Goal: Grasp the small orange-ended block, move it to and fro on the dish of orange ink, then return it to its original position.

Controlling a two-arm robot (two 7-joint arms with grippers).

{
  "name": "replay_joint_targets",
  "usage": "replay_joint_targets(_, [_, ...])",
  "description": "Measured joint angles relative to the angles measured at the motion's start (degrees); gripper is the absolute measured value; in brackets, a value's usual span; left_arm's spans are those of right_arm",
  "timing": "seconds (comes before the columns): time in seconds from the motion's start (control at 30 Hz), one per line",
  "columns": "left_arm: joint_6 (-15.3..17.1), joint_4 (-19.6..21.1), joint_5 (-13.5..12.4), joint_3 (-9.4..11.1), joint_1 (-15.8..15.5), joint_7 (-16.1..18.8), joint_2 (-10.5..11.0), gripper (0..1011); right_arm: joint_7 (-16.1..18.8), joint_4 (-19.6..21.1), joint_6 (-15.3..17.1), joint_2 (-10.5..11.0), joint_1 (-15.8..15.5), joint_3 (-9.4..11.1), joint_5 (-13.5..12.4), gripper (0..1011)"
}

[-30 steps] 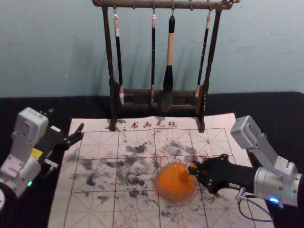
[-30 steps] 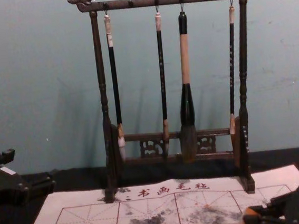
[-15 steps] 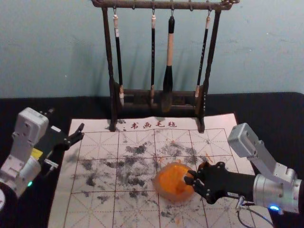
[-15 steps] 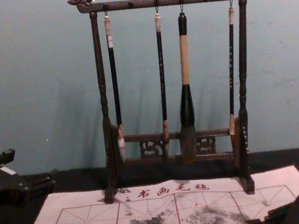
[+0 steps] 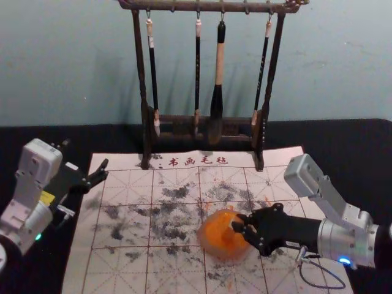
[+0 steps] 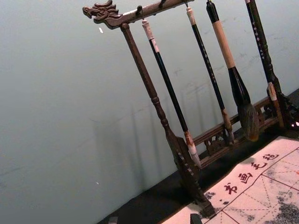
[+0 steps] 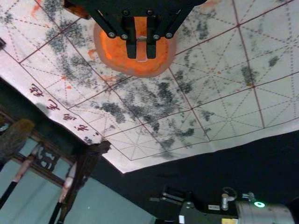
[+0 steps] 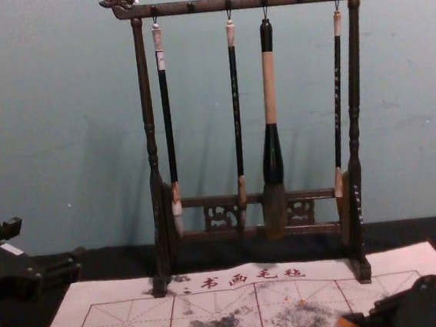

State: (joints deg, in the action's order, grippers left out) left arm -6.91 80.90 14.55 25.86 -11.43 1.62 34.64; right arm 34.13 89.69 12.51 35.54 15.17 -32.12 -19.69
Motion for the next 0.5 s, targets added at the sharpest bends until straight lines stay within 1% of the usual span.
replay_joint_targets(0.23, [0.0,0.0,0.0,0.0,0.0,0.0,0.0,1001,-0.7,-1.2,0.5,-0.7,1.0,0.3,0.5,86])
replay_joint_targets(0.5, [0.0,0.0,0.0,0.0,0.0,0.0,0.0,1001,-1.2,-1.9,1.3,-1.0,1.5,0.7,0.8,86])
